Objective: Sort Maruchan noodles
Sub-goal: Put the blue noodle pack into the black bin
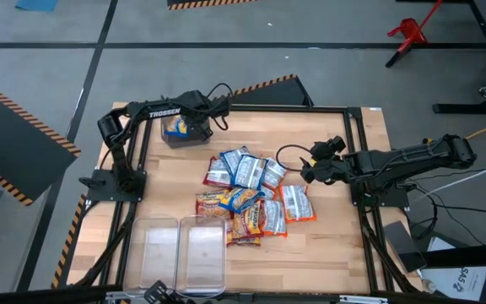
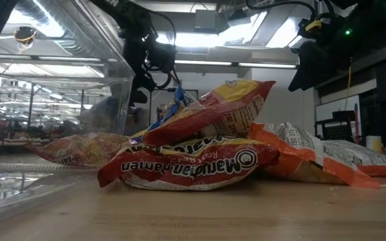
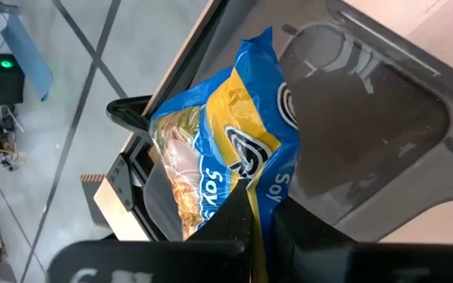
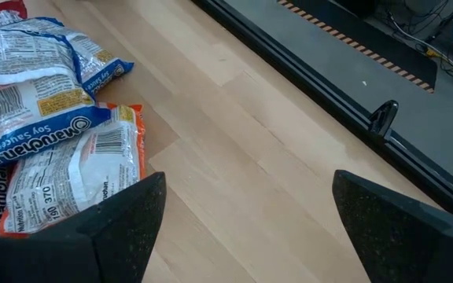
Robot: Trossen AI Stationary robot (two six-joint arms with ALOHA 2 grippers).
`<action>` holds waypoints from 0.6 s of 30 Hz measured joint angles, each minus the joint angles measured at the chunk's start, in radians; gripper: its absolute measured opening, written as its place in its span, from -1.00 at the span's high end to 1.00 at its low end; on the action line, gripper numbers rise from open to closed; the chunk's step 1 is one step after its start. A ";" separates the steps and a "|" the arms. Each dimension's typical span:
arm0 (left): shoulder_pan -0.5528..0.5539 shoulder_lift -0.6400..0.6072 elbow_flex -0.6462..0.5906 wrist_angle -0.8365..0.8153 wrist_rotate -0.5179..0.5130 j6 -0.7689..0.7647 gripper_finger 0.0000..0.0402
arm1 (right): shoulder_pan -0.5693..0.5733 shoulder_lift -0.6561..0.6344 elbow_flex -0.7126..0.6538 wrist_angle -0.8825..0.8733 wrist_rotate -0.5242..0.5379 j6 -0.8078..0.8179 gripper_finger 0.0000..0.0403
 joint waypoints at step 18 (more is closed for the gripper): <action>0.015 0.000 -0.005 0.009 0.008 -0.009 0.98 | 0.000 0.000 0.000 0.000 0.000 0.000 -0.74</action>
